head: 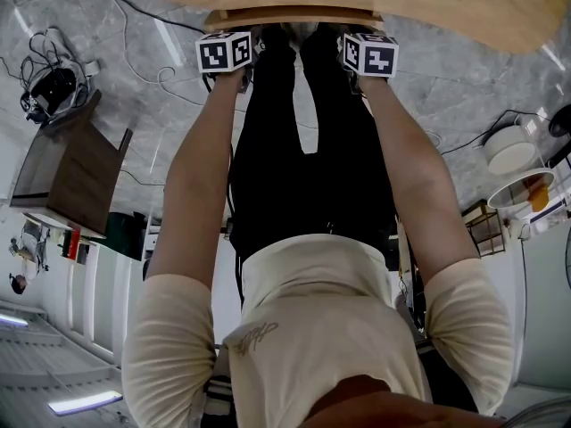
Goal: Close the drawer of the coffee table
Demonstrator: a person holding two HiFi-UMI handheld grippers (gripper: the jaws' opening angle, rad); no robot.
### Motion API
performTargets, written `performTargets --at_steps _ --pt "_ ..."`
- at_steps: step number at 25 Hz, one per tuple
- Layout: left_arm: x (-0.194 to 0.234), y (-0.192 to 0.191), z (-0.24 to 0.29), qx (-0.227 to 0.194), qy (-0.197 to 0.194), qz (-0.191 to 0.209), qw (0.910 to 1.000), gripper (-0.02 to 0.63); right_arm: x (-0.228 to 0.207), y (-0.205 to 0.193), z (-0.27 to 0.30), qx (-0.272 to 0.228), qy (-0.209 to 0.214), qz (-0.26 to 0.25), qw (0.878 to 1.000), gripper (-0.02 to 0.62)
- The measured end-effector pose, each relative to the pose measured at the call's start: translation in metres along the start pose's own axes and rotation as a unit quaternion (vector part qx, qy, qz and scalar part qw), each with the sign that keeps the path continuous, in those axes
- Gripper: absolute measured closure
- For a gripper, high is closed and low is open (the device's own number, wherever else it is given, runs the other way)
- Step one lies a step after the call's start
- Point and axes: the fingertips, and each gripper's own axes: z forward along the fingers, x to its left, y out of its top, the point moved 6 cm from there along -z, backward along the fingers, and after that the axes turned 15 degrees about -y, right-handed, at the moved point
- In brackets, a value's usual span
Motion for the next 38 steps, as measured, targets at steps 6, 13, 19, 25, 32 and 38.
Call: performTargets --at_steps 6,13,19,25,32,38 --pt "0.001 0.025 0.001 0.003 0.0 0.016 0.9999 0.601 -0.013 0.026 0.0 -0.004 -0.017 0.001 1.0 0.601" --pt "0.002 0.033 0.0 0.007 0.001 0.018 0.9998 0.601 -0.016 0.035 -0.003 -0.005 -0.02 0.008 1.0 0.6" --pt "0.004 0.051 -0.004 -0.007 -0.012 0.016 0.9998 0.601 -0.015 0.047 -0.004 -0.017 -0.018 0.009 1.0 0.6" --pt "0.008 0.052 -0.01 0.022 -0.032 0.027 0.9989 0.601 -0.011 0.05 -0.004 -0.018 -0.022 0.016 0.999 0.6" --pt "0.001 0.053 -0.024 0.034 -0.025 0.067 0.9969 0.601 -0.011 0.051 -0.017 -0.014 -0.021 0.037 0.999 0.6" --pt "-0.023 0.034 -0.048 0.063 -0.019 0.075 0.995 0.601 -0.004 0.041 -0.057 -0.01 -0.025 0.014 1.0 0.6"
